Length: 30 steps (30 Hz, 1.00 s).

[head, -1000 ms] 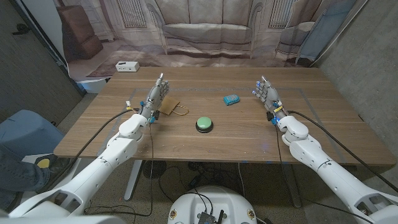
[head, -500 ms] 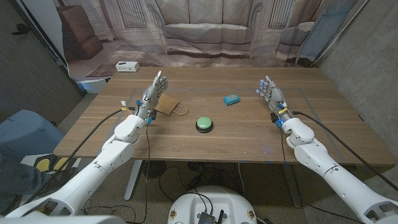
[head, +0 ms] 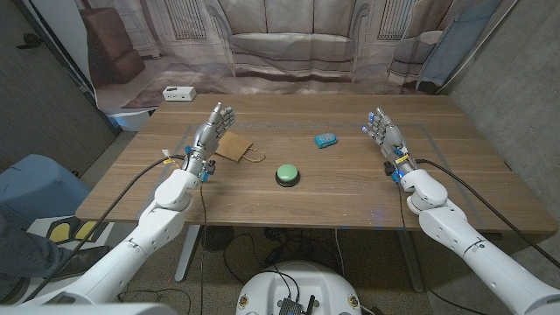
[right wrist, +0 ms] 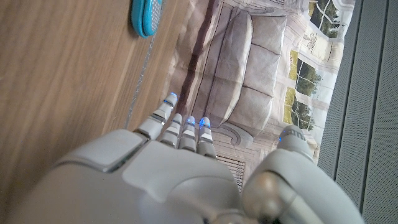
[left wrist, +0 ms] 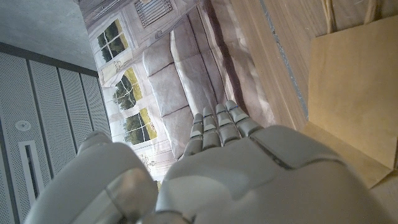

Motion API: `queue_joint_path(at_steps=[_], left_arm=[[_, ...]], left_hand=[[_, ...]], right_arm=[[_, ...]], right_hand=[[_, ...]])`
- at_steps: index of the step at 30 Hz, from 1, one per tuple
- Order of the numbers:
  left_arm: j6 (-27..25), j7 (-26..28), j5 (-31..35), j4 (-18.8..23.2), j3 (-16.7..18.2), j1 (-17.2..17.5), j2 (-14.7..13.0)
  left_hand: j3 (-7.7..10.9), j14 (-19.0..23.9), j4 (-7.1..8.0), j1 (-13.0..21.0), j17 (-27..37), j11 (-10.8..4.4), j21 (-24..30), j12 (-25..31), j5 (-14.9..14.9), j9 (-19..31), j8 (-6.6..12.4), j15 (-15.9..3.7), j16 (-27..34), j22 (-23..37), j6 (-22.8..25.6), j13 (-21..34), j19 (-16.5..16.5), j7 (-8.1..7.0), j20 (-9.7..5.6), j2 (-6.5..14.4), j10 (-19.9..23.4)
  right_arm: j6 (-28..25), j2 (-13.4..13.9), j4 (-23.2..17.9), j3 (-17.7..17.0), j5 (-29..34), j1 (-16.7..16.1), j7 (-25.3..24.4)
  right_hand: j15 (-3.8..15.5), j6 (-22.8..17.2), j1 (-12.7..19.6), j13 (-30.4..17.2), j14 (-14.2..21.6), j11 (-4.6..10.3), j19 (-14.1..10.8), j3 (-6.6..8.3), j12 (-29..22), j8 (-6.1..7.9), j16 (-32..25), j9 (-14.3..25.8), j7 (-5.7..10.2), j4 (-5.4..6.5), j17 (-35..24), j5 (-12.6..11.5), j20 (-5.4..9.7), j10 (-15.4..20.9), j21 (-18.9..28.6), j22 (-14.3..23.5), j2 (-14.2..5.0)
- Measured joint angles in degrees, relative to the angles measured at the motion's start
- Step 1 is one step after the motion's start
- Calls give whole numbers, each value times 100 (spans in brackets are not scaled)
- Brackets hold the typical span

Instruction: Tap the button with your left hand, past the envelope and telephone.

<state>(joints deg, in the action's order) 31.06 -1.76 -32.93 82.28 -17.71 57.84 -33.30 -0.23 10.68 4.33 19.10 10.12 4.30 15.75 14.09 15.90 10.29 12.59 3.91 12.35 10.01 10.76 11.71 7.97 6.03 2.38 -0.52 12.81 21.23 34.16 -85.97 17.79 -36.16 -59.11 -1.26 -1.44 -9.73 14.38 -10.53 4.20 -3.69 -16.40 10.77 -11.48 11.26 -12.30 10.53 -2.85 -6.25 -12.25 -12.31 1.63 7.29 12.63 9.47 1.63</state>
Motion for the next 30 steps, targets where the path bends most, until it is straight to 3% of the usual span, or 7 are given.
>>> queue_joint_path(at_steps=[13, 30], left_arm=[[572, -346, 5, -302, 66, 77, 11], [1174, -248, 452, -393, 142, 254, -58]], left_hand=[[1, 277, -47, 65, 0, -31, 44, 55, -23, 0, 10, -72, 0, 0, 277, -26, 255, -50, 22, -5, 236], [1, 744, -142, 203, 1, -140, 83, 140, -44, -1, 49, -175, 45, 28, 707, -26, 704, -90, 41, -23, 658]], right_arm=[[60, 40, -147, -74, 56, -161, -107], [114, 48, -212, -150, 63, -255, -181]], right_hand=[[0, -19, 51, 0, -1, 0, 1, 24, 0, 1, 0, 0, 21, -24, 28, 19, 0, -1, -46, 0, -52], [0, -19, 51, 1, -1, 1, 1, 23, 0, 0, 0, -1, 21, -23, 27, 30, 0, -1, -46, -1, -51]])
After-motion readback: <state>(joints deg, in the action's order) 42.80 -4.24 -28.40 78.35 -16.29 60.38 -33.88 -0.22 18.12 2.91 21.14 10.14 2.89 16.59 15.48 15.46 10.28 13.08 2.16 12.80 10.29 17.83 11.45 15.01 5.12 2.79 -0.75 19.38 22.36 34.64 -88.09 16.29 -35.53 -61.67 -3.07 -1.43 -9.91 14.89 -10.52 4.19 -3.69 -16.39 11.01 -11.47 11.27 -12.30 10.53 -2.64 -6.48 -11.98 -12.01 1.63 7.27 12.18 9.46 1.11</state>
